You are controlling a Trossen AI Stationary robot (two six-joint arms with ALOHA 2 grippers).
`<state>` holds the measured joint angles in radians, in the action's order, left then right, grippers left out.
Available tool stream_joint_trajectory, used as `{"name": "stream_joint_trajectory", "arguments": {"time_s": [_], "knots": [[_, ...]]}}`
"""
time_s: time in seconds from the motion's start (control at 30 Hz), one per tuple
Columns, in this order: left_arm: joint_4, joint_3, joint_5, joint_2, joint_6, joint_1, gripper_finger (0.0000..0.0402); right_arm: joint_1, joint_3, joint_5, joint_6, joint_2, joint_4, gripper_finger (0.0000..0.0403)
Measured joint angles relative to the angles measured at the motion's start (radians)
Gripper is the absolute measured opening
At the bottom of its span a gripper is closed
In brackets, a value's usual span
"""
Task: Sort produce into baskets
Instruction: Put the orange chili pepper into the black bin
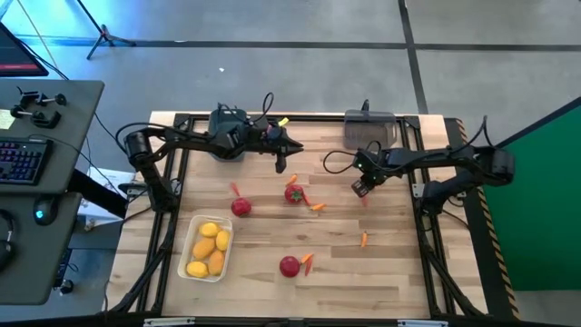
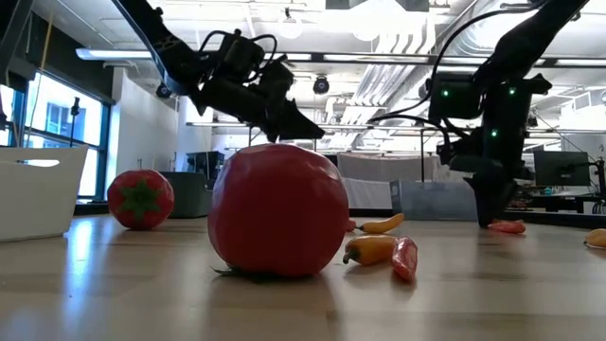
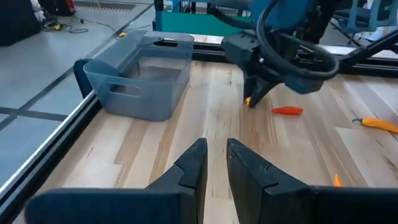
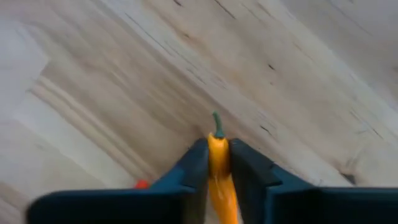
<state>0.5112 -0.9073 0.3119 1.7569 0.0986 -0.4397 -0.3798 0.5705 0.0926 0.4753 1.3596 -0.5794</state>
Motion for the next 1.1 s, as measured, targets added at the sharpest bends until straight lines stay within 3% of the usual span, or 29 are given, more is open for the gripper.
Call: {"name": "stream_joint_trajectory", "arguments": {"time_s": [0.1,0.33,0.6,0.77,1.1], "knots": [[0.114,0.042,-0.001,0.009,-0.014,0.000,0.0045,0.000,-0.004,-0.013,-0.021,-0.027,0.024,0.0008],[0.375,0.161,-0.006,0.010,-0.043,-0.013,0.0045,-0.008,0.001,-0.045,-0.074,-0.062,0.213,0.0007],[0.382,0.162,-0.009,0.010,-0.043,-0.025,0.0045,-0.121,0.171,0.077,-0.132,-0.063,0.266,0.0003],[0.382,0.162,-0.009,0.010,-0.035,-0.025,0.0045,-0.255,0.266,0.145,-0.168,-0.064,0.264,0.0002],[0.381,0.162,-0.009,0.010,0.006,-0.025,0.0045,-0.462,0.165,0.106,-0.116,-0.019,0.407,0.0001]]}}
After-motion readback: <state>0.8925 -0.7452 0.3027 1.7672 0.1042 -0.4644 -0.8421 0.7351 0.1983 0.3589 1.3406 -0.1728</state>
